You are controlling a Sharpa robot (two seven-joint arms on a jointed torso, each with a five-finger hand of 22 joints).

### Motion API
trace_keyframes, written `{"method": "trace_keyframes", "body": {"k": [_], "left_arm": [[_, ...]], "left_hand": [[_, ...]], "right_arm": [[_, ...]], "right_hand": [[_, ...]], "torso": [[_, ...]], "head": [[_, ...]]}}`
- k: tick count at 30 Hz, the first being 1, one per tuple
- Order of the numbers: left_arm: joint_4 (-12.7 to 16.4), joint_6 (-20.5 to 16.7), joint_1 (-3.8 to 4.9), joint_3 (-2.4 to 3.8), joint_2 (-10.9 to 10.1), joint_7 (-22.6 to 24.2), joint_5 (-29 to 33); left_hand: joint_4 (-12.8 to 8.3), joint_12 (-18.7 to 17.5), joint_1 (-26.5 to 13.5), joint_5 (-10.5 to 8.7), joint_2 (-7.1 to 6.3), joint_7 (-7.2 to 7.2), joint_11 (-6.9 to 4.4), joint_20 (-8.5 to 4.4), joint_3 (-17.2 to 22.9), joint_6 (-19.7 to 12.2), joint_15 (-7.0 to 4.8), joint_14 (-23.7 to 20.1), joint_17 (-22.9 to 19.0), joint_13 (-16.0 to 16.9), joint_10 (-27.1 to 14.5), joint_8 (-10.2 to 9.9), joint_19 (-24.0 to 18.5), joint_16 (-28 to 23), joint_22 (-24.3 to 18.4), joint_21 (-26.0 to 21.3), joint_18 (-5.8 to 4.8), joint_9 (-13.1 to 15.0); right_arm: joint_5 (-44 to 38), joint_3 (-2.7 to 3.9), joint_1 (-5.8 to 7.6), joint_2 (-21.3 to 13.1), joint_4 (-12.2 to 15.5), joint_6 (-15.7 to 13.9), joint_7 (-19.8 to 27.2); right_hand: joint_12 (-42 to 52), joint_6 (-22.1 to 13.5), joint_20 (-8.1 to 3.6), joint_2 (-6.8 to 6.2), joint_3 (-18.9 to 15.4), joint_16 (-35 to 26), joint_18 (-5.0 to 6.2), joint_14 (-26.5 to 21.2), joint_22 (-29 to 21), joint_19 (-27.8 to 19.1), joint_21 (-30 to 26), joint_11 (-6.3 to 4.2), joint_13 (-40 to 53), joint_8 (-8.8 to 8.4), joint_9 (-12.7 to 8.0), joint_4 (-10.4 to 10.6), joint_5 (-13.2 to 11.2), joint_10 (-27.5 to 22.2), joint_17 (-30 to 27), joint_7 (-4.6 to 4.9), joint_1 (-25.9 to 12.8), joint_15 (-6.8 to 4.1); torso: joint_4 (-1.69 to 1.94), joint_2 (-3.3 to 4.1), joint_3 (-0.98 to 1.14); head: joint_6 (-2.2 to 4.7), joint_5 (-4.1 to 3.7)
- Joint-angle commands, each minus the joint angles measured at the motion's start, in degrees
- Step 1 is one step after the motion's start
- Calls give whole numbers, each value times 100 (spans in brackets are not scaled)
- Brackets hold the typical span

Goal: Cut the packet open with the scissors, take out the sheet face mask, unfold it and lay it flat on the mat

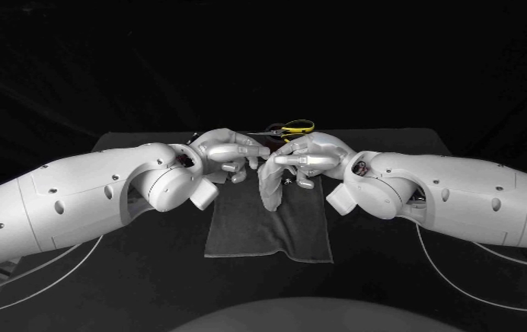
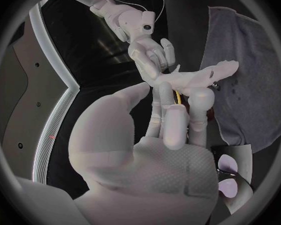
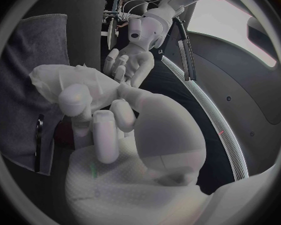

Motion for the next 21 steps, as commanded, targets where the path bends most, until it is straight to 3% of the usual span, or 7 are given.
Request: {"method": "trace_keyframes", "body": {"k": [1,2,3,12,21], "left_arm": [[8,5,0,3,13,-32,-181],[6,-45,0,3,15,-67,-232],[2,-94,0,3,18,-100,-284],[-24,-351,1,2,31,-271,-659],[-34,-372,1,2,41,-341,-818]], "left_hand": [[120,-29,43,-220,-92,57,47,37,-284,7,53,-7,-12,-6,-19,-96,14,-29,-34,-39,-24,-92],[181,-24,73,-604,-89,67,71,45,-400,0,67,-11,-20,-6,-33,-131,16,-32,-57,-65,-23,-122],[241,-14,94,-664,-129,119,97,58,-537,-54,94,-26,-55,-2,-73,-176,3,-45,-94,-109,-16,-150],[471,92,294,-683,-122,186,162,110,-974,-123,154,-79,-154,31,-210,-164,-41,-83,-216,-253,9,-160],[522,185,516,-682,-75,172,150,115,-1118,-112,149,-82,-156,57,-231,-93,-33,-83,-235,-275,13,-140]], "right_arm": [[-53,6,2,5,14,-8,29],[-56,6,2,5,19,-5,31],[-59,6,2,4,24,-2,32],[-77,6,1,-2,49,10,42],[-86,6,0,1,64,15,51]], "right_hand": [[18,34,-5,58,20,16,39,453,196,14,11,-95,6,290,256,4,27,124,987,0,13,-44],[18,34,-5,58,20,16,39,453,196,14,11,-95,6,290,256,4,27,124,987,0,13,-44],[18,34,-5,58,20,16,39,453,196,14,11,-95,6,290,256,4,27,124,987,0,13,-44],[18,34,-5,58,20,16,39,453,196,14,11,-95,6,290,256,4,27,124,987,0,13,-44],[16,25,-6,55,44,12,40,452,195,15,9,-96,11,305,272,-12,28,131,982,0,-2,-46]], "torso": [[-1,1,0],[1,-1,0],[0,-1,2],[-2,0,2],[-1,1,1]], "head": [[-3,-3],[-3,-5],[0,-6],[-1,-9],[-19,-18]]}}
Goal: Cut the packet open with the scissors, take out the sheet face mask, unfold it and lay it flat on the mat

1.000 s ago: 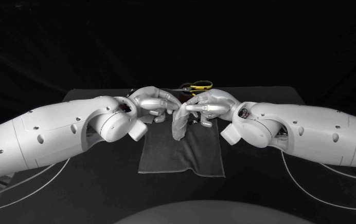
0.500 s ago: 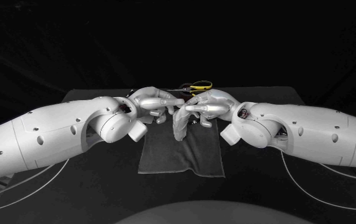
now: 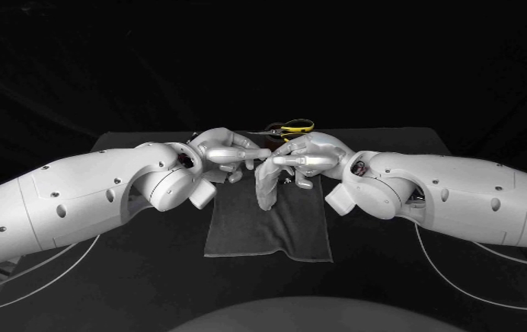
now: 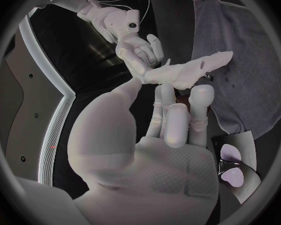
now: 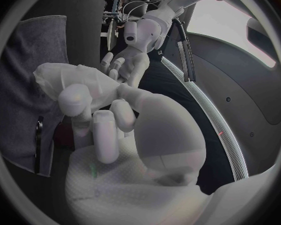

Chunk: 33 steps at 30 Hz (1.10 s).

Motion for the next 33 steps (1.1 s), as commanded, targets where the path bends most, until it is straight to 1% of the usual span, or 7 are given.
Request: {"method": "trace_keyframes", "body": {"k": [1,13,20,22,27,30,33], "left_arm": [[-1,-57,1,2,16,-63,-224],[-4,218,1,3,57,72,-232],[-3,361,0,3,62,149,-205],[-1,389,0,3,63,162,-190],[-3,444,0,3,58,179,-121],[-7,445,0,4,57,190,-19],[-14,431,0,4,60,220,69]], "left_hand": [[11,40,101,-22,18,6,-1,32,-52,7,34,-9,7,12,-40,40,5,-21,-10,-29,14,14],[97,64,322,-21,172,-68,-63,11,-104,67,-11,-6,14,-3,-38,88,12,-20,-21,-43,16,-15],[190,0,380,-21,229,-91,-87,-9,-130,102,-35,-42,-56,-52,-38,40,-35,-47,-80,-117,30,-102],[199,-27,481,-20,290,-110,-103,-16,-101,148,-46,-51,-62,-74,-32,28,-45,-53,-88,-131,30,-144],[40,-117,1010,-18,577,-197,-179,-53,243,360,-113,-60,-65,-145,-15,36,-41,-58,-82,-132,30,-260],[-192,-238,1317,-25,797,-178,-208,-89,770,438,-143,-70,-77,-238,51,72,-52,-68,-76,-131,32,-317],[-288,-328,1291,-25,785,-133,-197,-99,1014,398,-134,-76,-80,-301,110,126,-63,-71,-66,-124,31,-292]], "right_arm": [[-45,6,1,5,12,17,47],[-81,6,0,60,-27,-2,22],[-94,6,-1,83,-45,-12,4],[-96,6,-2,85,-45,-14,3],[-99,6,-3,85,-48,-22,2],[-103,6,-3,85,-51,-25,0],[-109,6,-4,86,-53,-27,-3]], "right_hand": [[31,45,-7,48,35,14,49,438,196,15,9,-91,10,305,272,-2,15,135,987,1,-10,-31],[28,41,-8,47,43,11,50,438,196,15,6,-91,8,310,277,-8,15,136,984,1,-15,-32],[28,41,-8,47,43,11,50,438,196,15,6,-91,8,310,277,-8,15,136,984,1,-15,-32],[34,37,-8,48,49,13,48,439,198,18,14,-91,17,313,280,-11,15,140,987,2,-18,-32],[34,37,-8,48,49,13,48,439,198,18,14,-91,17,313,280,-11,15,140,987,2,-18,-32],[34,37,-8,48,49,13,48,439,198,18,14,-91,17,313,280,-11,15,140,987,2,-18,-32],[34,37,-8,48,49,13,48,439,198,18,14,-91,17,313,280,-11,15,140,987,2,-18,-32]], "torso": [[0,1,-2],[4,-3,-1],[2,1,-4],[2,1,-2],[0,1,-1],[0,-1,-2],[0,-4,1]], "head": [[-8,-2],[-20,4],[-16,7],[-17,5],[-30,10],[-30,6],[-23,15]]}}
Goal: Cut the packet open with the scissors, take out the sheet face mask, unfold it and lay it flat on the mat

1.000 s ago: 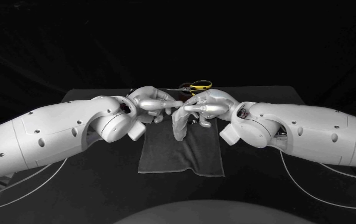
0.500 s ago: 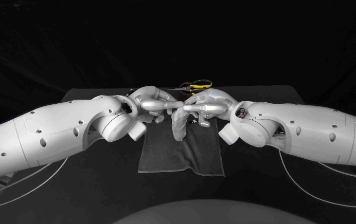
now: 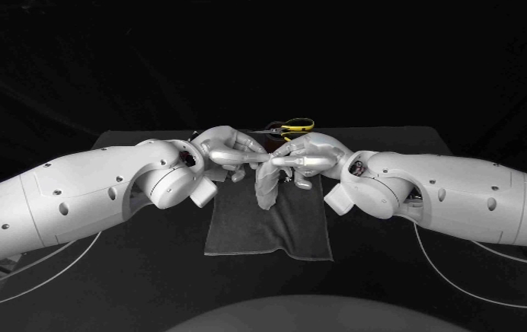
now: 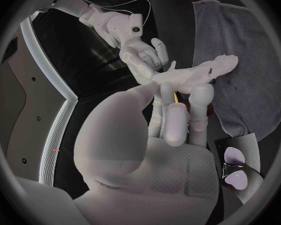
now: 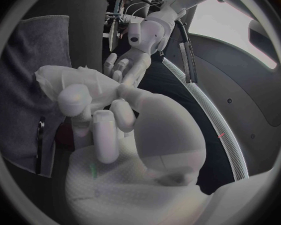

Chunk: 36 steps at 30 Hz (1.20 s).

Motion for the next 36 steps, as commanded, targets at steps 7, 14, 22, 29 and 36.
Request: {"method": "trace_keyframes", "body": {"k": [7,14,22,29,36], "left_arm": [[4,164,-11,-10,27,173,240],[1,90,-11,-10,24,227,276],[-13,-174,-11,-11,16,262,245],[-11,-299,-11,-12,-8,271,21],[-10,-383,-11,-12,-44,338,-25]], "left_hand": [[-190,-123,-155,18,21,53,-13,-48,537,-44,-35,7,38,-81,166,188,1,-3,72,28,26,81],[-336,-77,-317,21,-26,33,-33,-69,930,-26,-56,38,96,-27,183,270,59,32,196,168,6,142],[-688,66,-668,29,-223,31,-44,-114,1709,25,-77,160,269,109,194,377,277,118,548,593,-62,265],[-965,220,-1037,420,-424,-3,-76,-143,2265,132,-111,326,587,212,273,490,484,256,923,1044,-138,421],[-1051,295,-1236,1031,-500,-31,-105,-161,2359,162,-141,363,648,266,295,545,507,291,1034,1180,-149,533]], "right_arm": [[-53,23,15,15,10,-25,45],[-81,22,15,13,14,-44,41],[-90,22,14,-17,41,-57,75],[-92,23,9,-80,60,-96,111],[-94,23,7,-111,58,-103,115]], "right_hand": [[22,19,-9,50,55,40,81,443,201,23,28,-90,10,315,285,-10,39,145,994,-9,-21,-36],[22,19,-9,50,55,40,81,443,201,23,28,-90,10,315,285,-10,39,145,994,-9,-21,-36],[29,15,-10,50,63,36,79,442,204,26,37,-90,20,320,289,-16,39,151,989,-9,-25,-37],[19,13,-10,49,67,35,82,442,200,23,23,-90,10,322,292,-19,39,146,989,-9,-27,-37],[19,13,-10,49,67,35,82,442,200,23,23,-90,10,322,292,-19,39,146,989,-9,-27,-37]], "torso": [[-1,0,2],[0,1,2],[2,-2,2],[-1,-1,2],[-2,-1,4]], "head": [[-1,13],[-9,24],[-12,27],[-15,24],[-9,21]]}}
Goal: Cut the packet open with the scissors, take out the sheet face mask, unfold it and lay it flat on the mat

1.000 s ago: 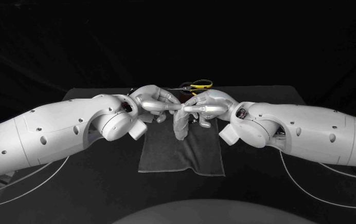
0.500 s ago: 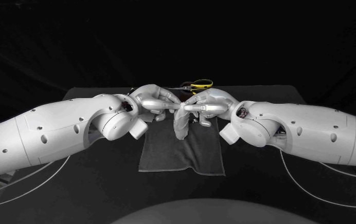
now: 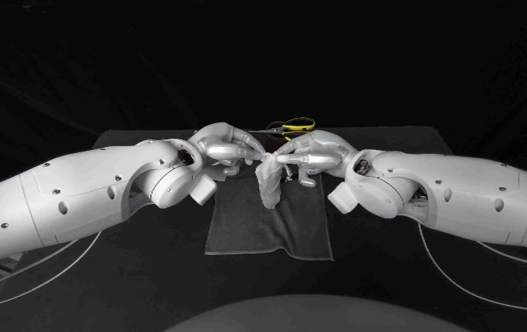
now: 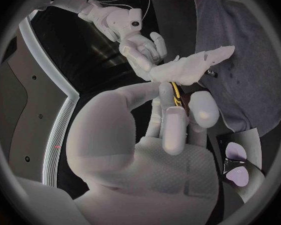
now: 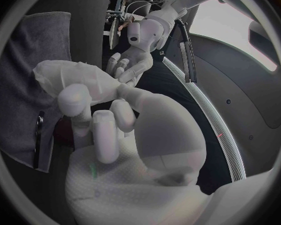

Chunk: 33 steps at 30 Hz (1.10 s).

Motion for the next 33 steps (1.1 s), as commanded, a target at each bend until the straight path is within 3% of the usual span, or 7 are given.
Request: {"method": "trace_keyframes", "body": {"k": [1,6,14,18,21,26,33], "left_arm": [[10,-93,0,3,-5,159,-75],[18,40,0,3,1,123,61],[25,89,1,3,0,-117,-92],[26,50,1,2,6,-196,-305],[26,23,1,2,10,-231,-442],[20,39,1,2,10,-226,-601],[19,210,1,2,17,-136,-691]], "left_hand": [[14,12,-84,24,23,26,-4,-13,7,14,16,13,-60,-3,17,151,-29,-7,-54,-63,-53,527],[258,-318,-226,-122,249,114,116,91,-629,-412,141,-81,-222,-164,-140,32,-315,-84,-361,-459,13,594],[717,-437,-347,-255,-64,235,281,219,-2116,-635,281,-183,-402,-229,-283,-410,-408,-141,-665,-829,59,264],[807,-405,-244,-373,-194,307,345,266,-2468,-700,340,-246,-490,-212,-390,-503,-495,-180,-820,-1018,90,178],[853,-376,11,-970,-226,430,461,334,-2767,-923,435,-374,-712,-195,-633,-613,-586,-257,-975,-1208,114,73],[823,-245,360,-978,-190,510,542,409,-2994,-1107,507,-418,-758,-164,-834,-582,-609,-256,-1040,-1285,129,8],[769,-211,617,-983,-150,399,428,386,-3072,-1089,433,-471,-800,-190,-901,-561,-671,-261,-1105,-1370,155,-98]], "right_arm": [[-41,6,1,-1,9,-24,69],[-54,6,0,13,11,-12,64],[-61,6,0,22,18,-2,62],[-66,6,-1,26,26,-2,63],[-70,6,-1,28,32,-2,63],[-81,6,-1,25,42,-3,61],[-89,6,-1,32,40,-1,58]], "right_hand": [[35,33,-10,76,31,12,88,453,200,23,23,-105,-6,300,291,-7,27,130,984,-5,0,-48],[35,33,-10,76,31,12,88,453,200,23,23,-105,-6,300,291,-7,27,130,984,-5,0,-48],[35,33,-10,76,31,12,88,453,200,23,23,-105,-6,300,291,-7,27,130,984,-5,0,-48],[35,33,-10,76,31,12,88,453,200,23,23,-105,-6,300,291,-7,27,130,984,-5,0,-48],[34,27,-11,74,46,12,88,453,202,26,28,-106,-3,309,300,-19,27,132,985,-5,-7,-49],[34,27,-11,74,46,12,88,453,202,26,28,-106,-3,309,300,-19,27,132,985,-5,-7,-49],[34,27,-11,74,46,12,88,453,202,26,28,-106,-3,309,300,-19,27,132,985,-5,-7,-49]], "torso": [[1,-1,1],[1,-1,-2],[3,1,0],[3,1,2],[3,1,1],[0,0,0],[2,1,0]], "head": [[7,1],[12,-1],[32,7],[32,8],[30,7],[25,8],[21,9]]}}
